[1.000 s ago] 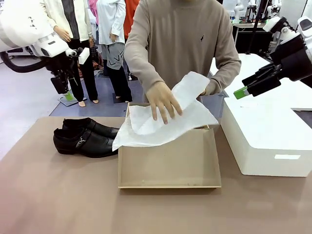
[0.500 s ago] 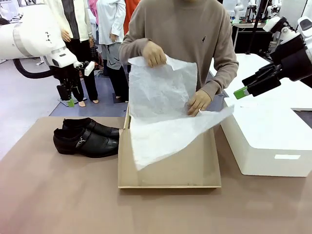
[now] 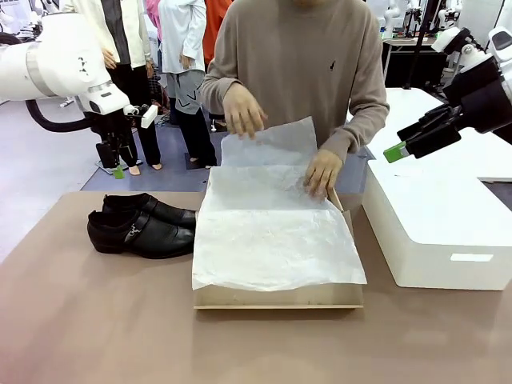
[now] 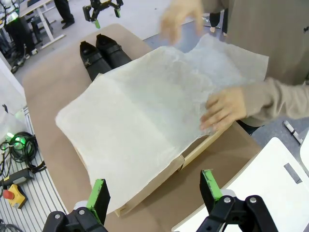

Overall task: Pack the shoes into the box.
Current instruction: Place one shoe of the Shoes into the Shoes Box.

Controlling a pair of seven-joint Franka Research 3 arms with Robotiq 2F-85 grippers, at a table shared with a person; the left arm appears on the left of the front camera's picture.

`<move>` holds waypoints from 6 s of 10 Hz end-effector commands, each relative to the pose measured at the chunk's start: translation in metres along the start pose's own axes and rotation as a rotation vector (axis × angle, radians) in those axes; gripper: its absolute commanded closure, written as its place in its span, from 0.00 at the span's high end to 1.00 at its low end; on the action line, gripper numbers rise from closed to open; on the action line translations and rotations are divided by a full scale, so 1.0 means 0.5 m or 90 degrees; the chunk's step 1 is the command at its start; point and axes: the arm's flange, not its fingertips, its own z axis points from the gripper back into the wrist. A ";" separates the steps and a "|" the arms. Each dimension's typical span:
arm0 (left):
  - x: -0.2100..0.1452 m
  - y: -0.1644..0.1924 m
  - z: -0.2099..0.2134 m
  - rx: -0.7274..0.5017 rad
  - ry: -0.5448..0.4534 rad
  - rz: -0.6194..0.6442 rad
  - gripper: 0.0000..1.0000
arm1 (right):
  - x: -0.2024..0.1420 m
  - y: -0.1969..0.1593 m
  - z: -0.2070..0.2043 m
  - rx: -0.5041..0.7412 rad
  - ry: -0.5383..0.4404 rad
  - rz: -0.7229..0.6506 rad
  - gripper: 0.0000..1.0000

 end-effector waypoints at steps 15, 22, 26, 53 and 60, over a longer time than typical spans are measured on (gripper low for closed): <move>-0.007 0.075 -0.110 -0.041 0.021 0.033 1.00 | -0.001 -0.003 0.000 0.000 -0.002 -0.001 1.00; -0.018 0.086 -0.164 -0.072 0.025 -0.004 1.00 | -0.001 -0.003 0.000 0.000 -0.002 -0.001 1.00; -0.021 0.094 -0.178 -0.075 0.029 -0.006 1.00 | -0.001 -0.003 0.000 0.000 -0.002 -0.001 1.00; -0.030 0.113 -0.246 -0.136 0.028 -0.032 0.00 | -0.001 -0.003 0.000 0.000 -0.002 -0.001 1.00; -0.014 0.065 -0.197 -0.126 0.070 -0.045 0.00 | -0.001 -0.003 0.000 0.000 -0.002 -0.001 1.00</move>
